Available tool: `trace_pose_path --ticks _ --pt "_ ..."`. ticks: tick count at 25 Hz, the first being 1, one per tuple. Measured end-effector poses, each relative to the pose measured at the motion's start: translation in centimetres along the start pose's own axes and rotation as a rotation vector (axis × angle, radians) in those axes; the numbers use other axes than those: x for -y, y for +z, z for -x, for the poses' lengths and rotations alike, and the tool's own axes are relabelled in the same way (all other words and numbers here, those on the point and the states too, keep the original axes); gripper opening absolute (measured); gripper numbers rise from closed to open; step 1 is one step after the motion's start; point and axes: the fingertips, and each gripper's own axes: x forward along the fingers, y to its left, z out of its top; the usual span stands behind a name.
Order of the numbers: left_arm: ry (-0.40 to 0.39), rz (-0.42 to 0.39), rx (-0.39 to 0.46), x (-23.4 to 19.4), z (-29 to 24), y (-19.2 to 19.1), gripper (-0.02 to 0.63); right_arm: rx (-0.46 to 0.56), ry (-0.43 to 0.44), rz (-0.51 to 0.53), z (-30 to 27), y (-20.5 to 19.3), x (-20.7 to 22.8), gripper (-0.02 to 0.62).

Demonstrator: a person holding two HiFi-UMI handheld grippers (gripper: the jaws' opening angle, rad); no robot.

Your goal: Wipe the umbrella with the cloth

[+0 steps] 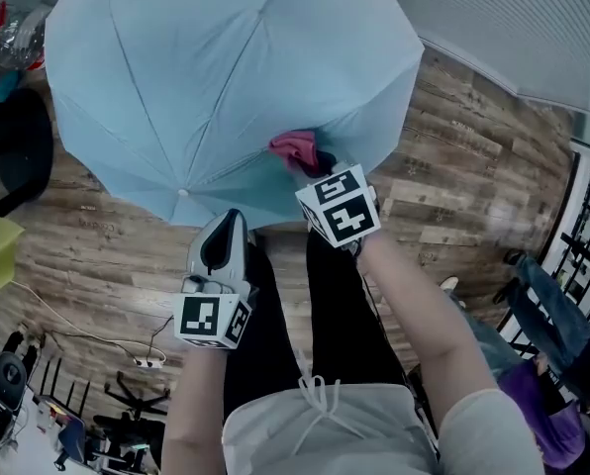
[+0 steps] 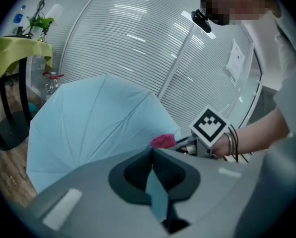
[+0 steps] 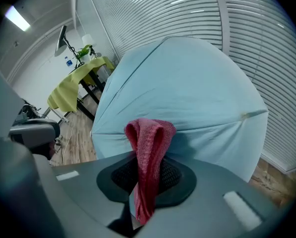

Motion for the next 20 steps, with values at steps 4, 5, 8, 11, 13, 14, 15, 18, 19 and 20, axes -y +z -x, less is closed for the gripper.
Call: trace_pose_path --ticks 4,5,8,11,13,14,15,18,19,20 --pt "-0.012 -0.022 -0.017 2.8 -2.7 0.4 0.006 0.017 0.015 -0.016 1.6 -0.2 3.9 0.060" --pt "-0.014 -0.021 -0.017 3.2 -3.3 0.6 0.006 0.019 0.011 -0.022 2.0 -0.2 5.0 0.060" --pt "-0.014 -0.010 -0.013 4.6 -4.9 1.1 0.006 0.024 0.000 -0.035 3.3 -0.5 7.9 0.060" --pt "-0.013 -0.015 -0.019 6.3 -6.8 1.5 0.006 0.039 0.007 -0.042 4.4 -0.6 10.5 0.060" --pt "-0.020 -0.019 -0.030 7.5 -8.0 1.5 0.006 0.046 0.025 -0.039 4.9 -0.6 11.7 0.060" --pt "-0.025 -0.022 -0.037 8.2 -8.5 1.5 0.006 0.049 0.036 -0.036 5.1 -0.7 12.2 0.060" --pt "-0.029 -0.024 -0.043 8.8 -9.0 1.5 0.006 0.051 0.046 -0.034 5.4 -0.8 12.6 0.060" --pt "-0.040 -0.025 -0.056 10.3 -10.3 1.1 0.006 0.060 0.056 -0.049 5.8 -1.0 14.4 0.060" --pt "-0.044 -0.024 -0.062 10.8 -10.7 1.0 0.006 0.061 0.050 -0.063 5.9 -1.1 15.2 0.060" --pt "-0.048 -0.026 -0.068 11.2 -11.2 1.0 0.006 0.061 0.040 -0.077 6.0 -1.1 16.2 0.060"
